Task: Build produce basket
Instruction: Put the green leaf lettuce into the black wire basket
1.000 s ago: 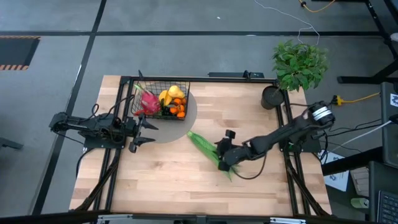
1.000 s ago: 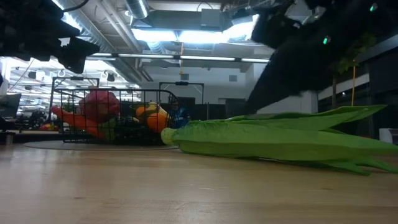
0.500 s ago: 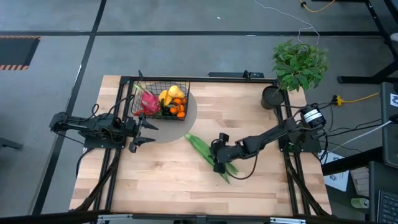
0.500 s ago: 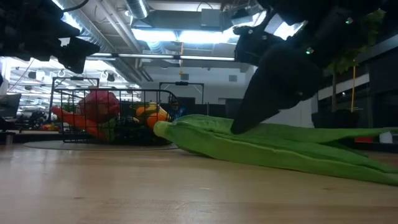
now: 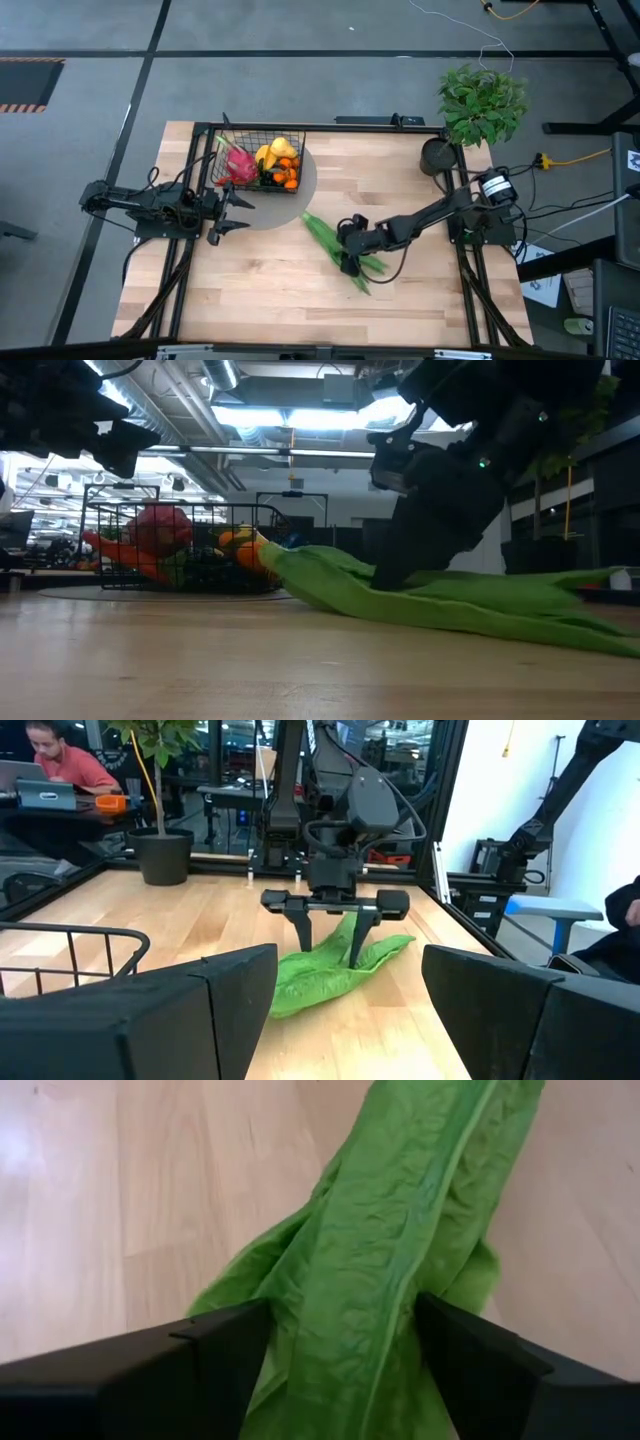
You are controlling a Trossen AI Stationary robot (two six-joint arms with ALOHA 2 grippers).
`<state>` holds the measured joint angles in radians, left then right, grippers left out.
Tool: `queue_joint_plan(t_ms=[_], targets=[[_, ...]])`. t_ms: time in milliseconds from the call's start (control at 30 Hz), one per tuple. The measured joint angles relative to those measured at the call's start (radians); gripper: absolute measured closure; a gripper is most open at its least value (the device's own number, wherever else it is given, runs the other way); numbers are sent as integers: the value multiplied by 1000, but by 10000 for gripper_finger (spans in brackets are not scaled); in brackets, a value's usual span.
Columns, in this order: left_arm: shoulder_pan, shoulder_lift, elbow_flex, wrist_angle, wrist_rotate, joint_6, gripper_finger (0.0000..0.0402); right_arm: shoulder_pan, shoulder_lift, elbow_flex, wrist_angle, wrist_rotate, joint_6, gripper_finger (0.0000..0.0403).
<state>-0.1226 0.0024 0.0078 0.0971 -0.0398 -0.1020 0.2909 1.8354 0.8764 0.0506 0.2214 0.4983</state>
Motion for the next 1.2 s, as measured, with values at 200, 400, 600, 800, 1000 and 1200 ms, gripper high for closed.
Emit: queue_joint_plan(t_ms=[200, 400, 600, 800, 1000, 1200], targets=[[0, 0, 0, 0, 0, 0, 160, 0, 29, 0, 65, 7, 16, 157], [0, 0, 0, 0, 0, 0, 160, 0, 30, 18, 57, 19, -66, 284], [0, 0, 0, 1, 0, 0, 160, 0, 32, 63, -1, 19, -191, 389], [0, 0, 0, 1, 0, 0, 160, 2, -19, 218, -272, 112, -299, 399], [0, 0, 0, 1, 0, 0, 160, -37, -45, 450, -536, 314, -485, 401], [0, 0, 0, 1, 0, 0, 160, -191, -46, 711, -669, 178, -602, 402]])
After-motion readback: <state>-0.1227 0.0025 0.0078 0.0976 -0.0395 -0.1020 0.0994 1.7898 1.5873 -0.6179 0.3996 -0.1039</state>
